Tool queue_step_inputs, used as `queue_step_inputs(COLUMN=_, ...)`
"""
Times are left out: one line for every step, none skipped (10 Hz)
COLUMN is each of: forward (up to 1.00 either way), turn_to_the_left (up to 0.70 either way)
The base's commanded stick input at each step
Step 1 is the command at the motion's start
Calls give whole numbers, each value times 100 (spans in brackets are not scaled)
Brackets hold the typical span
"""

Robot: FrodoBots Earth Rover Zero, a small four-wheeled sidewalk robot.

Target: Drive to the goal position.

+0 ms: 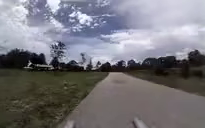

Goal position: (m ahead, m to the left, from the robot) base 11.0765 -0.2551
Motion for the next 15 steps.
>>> queue_step_inputs(forward=85, turn_to_the_left=0)
queue_step_inputs(forward=85, turn_to_the_left=0)
queue_step_inputs(forward=85, turn_to_the_left=0)
queue_step_inputs(forward=85, turn_to_the_left=-11)
queue_step_inputs(forward=85, turn_to_the_left=-34)
queue_step_inputs(forward=85, turn_to_the_left=-34)
queue_step_inputs(forward=85, turn_to_the_left=0)
queue_step_inputs(forward=85, turn_to_the_left=0)
queue_step_inputs(forward=85, turn_to_the_left=0)
queue_step_inputs(forward=85, turn_to_the_left=0)
queue_step_inputs(forward=85, turn_to_the_left=0)
queue_step_inputs(forward=85, turn_to_the_left=0)
queue_step_inputs(forward=85, turn_to_the_left=0)
queue_step_inputs(forward=85, turn_to_the_left=0)
queue_step_inputs(forward=85, turn_to_the_left=0)
